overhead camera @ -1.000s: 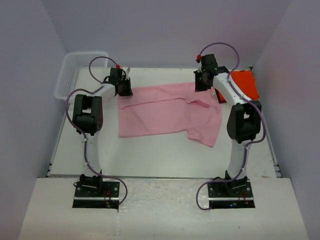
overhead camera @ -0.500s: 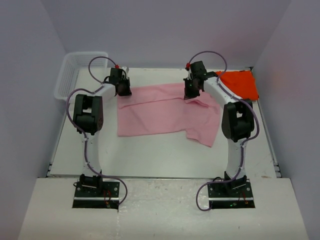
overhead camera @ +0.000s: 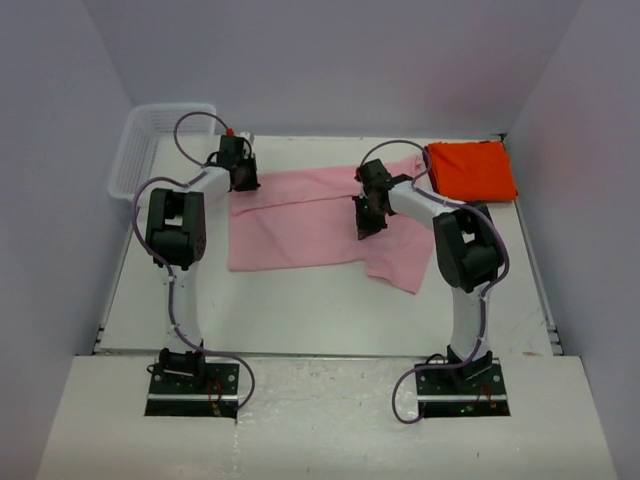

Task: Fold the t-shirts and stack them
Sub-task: Fold the flattened tshirt in 1/3 of the way

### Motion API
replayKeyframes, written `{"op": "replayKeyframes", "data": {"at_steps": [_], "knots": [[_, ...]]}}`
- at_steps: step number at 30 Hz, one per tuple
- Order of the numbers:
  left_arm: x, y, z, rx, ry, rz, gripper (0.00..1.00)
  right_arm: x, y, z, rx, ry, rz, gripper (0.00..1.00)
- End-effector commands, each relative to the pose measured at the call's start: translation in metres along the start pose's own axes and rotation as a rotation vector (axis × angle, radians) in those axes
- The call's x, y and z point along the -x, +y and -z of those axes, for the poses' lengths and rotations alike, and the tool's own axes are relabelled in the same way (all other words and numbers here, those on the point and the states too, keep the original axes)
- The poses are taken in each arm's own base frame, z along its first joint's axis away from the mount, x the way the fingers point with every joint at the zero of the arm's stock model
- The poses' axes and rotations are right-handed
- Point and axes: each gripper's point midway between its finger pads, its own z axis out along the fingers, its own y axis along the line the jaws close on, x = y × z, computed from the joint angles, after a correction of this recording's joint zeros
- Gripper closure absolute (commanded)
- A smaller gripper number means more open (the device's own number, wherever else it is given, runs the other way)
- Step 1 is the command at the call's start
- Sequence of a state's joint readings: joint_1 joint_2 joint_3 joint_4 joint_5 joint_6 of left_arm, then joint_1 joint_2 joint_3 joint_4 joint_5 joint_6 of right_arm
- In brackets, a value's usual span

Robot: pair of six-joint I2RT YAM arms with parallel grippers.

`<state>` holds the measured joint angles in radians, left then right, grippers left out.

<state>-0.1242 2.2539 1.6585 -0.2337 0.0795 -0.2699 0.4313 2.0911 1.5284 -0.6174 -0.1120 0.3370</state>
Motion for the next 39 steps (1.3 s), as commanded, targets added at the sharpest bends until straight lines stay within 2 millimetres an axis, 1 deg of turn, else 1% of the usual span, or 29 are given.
{"op": "replayKeyframes", "data": {"at_steps": [1,3,4,7,8,9,11,14,15,17,18,19,20,21,23,25,26,28,29,30,31,32,33,34,35,36,37,38,39], "knots": [[-0.034,0.042,0.002,0.15,0.11,0.013,1.0,0.004,0.004,0.023,0.0,-0.078,-0.005,1.0],[-0.035,0.045,0.002,0.157,0.115,0.03,1.0,-0.001,0.003,0.023,-0.012,-0.073,-0.007,1.0],[-0.033,0.046,0.002,0.161,0.114,0.033,1.0,-0.009,0.002,0.021,-0.015,-0.058,-0.005,1.0],[-0.037,0.048,0.001,0.169,0.131,0.042,1.0,-0.029,0.01,0.016,0.011,-0.018,-0.007,1.0],[-0.038,0.049,0.001,0.173,0.133,0.045,1.0,-0.033,0.017,0.015,0.021,-0.019,0.002,1.0],[-0.042,0.05,0.001,0.179,0.142,0.05,1.0,-0.042,0.018,0.012,0.018,-0.003,0.002,1.0],[-0.048,0.052,0.001,0.189,0.155,0.062,1.0,-0.05,0.023,0.009,0.016,0.005,0.006,1.0],[-0.06,0.055,0.004,0.205,0.174,0.077,1.0,-0.062,0.023,0.003,-0.001,0.029,-0.001,1.0],[-0.067,0.056,0.007,0.207,0.184,0.078,1.0,-0.069,0.021,0.002,-0.007,0.042,-0.008,1.0],[-0.067,0.056,0.012,0.213,0.175,0.09,1.0,-0.073,0.027,0.004,0.01,0.033,-0.006,1.0],[-0.078,0.058,0.014,0.221,0.195,0.094,1.0,-0.081,0.025,0.003,0.007,0.043,-0.012,1.0],[-0.08,0.058,0.016,0.222,0.193,0.103,1.0,-0.084,0.025,0.004,0.008,0.043,-0.018,1.0],[-0.076,0.057,0.021,0.217,0.176,0.106,1.0,-0.084,0.025,0.006,0.008,0.031,-0.019,1.0],[-0.086,0.058,0.023,0.218,0.189,0.115,1.0,-0.09,0.022,0.005,-0.005,0.038,-0.027,1.0],[-0.094,0.058,0.032,0.223,0.195,0.12,1.0,-0.094,0.016,0.009,-0.024,0.032,-0.032,1.0],[-0.09,0.055,0.041,0.217,0.176,0.13,1.0,-0.096,0.013,0.012,-0.036,0.017,-0.037,1.0],[-0.096,0.056,0.044,0.216,0.184,0.132,1.0,-0.096,0.012,0.014,-0.031,0.013,-0.037,1.0],[-0.085,0.05,0.054,0.196,0.145,0.132,1.0,-0.096,0.015,0.023,-0.014,-0.014,-0.017,1.0],[-0.087,0.049,0.058,0.192,0.146,0.131,1.0,-0.095,0.016,0.027,-0.007,-0.03,-0.003,1.0],[-0.083,0.044,0.062,0.178,0.13,0.126,1.0,-0.092,0.02,0.038,0.007,-0.067,0.021,1.0],[-0.073,0.041,0.072,0.171,0.099,0.126,1.0,-0.09,0.021,0.045,0.008,-0.088,0.033,1.0],[-0.072,0.038,0.077,0.164,0.093,0.125,1.0,-0.085,0.024,0.053,0.009,-0.116,0.044,1.0],[-0.067,0.032,0.081,0.148,0.072,0.118,1.0,-0.078,0.029,0.068,0.026,-0.153,0.059,1.0],[-0.063,0.029,0.087,0.142,0.058,0.116,1.0,-0.079,0.031,0.076,0.024,-0.151,0.063,0.96],[-0.053,0.025,0.098,0.133,0.025,0.116,0.99,-0.069,0.036,0.089,0.032,-0.186,0.066,0.94],[-0.048,0.018,0.103,0.119,0.008,0.109,0.93,-0.063,0.036,0.099,0.02,-0.211,0.066,0.91],[-0.04,0.012,0.112,0.106,-0.019,0.101,0.86,-0.06,0.036,0.112,0.013,-0.224,0.064,0.79],[-0.037,0.008,0.116,0.102,-0.031,0.095,0.8,-0.049,0.04,0.125,0.015,-0.258,0.063,0.69],[-0.035,0.003,0.12,0.107,-0.042,0.084,0.74,-0.044,0.038,0.13,-0.004,-0.274,0.07,0.54]]}}
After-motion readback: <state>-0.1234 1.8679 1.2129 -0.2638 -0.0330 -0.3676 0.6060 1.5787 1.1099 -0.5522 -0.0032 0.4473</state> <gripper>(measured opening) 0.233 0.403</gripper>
